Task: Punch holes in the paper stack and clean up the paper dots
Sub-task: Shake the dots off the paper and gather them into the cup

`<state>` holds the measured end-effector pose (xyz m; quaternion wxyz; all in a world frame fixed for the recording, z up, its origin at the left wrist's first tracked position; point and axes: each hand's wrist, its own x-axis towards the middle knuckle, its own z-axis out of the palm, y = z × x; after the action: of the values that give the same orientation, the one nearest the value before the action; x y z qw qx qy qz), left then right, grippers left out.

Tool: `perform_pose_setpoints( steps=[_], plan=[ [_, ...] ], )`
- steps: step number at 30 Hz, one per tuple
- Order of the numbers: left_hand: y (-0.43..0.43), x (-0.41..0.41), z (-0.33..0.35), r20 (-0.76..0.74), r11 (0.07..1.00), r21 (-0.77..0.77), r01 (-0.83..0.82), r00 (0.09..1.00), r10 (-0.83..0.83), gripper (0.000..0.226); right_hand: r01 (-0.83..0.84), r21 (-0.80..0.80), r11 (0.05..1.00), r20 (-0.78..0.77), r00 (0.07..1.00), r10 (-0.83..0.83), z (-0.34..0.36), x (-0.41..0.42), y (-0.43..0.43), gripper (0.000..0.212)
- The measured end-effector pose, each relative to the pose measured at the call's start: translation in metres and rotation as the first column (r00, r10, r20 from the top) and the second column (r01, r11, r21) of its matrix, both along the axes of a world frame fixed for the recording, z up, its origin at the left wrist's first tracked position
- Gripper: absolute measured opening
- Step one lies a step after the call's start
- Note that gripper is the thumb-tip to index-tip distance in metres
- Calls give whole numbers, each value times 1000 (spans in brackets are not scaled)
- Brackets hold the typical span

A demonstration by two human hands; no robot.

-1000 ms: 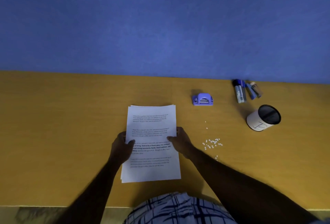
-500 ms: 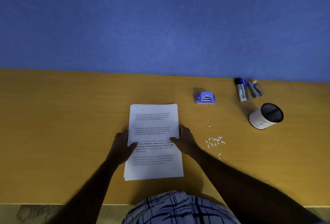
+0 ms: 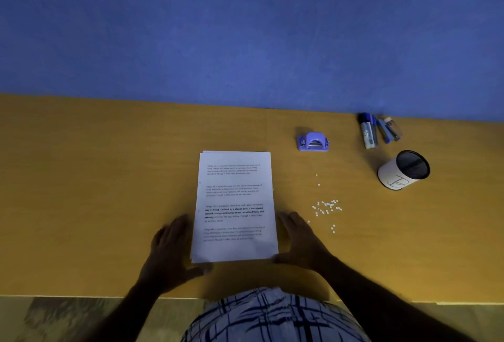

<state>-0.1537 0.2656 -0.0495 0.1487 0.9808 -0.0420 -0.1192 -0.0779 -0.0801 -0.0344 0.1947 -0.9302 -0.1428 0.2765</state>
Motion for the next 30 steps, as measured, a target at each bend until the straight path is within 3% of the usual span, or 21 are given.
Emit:
perform_pose_setpoints(
  steps=[4,11,18,30],
  plan=[
    [-5,-1,-1,-19,999,45,21,1000,-20,113,-94,-75,993,98,990,101,-6,-6,0,132],
    [-8,0,3,-33,996,80,33,999,-31,100,-170,-134,976,164,968,191,-10,-11,-1,115],
    [-9,1,3,-53,996,83,27,998,-22,102,-130,-117,985,159,976,147,-12,-12,3,102],
    [-12,3,4,3,997,80,-15,1000,15,113,-108,-80,991,168,978,121,-15,-8,0,103]
  ],
)
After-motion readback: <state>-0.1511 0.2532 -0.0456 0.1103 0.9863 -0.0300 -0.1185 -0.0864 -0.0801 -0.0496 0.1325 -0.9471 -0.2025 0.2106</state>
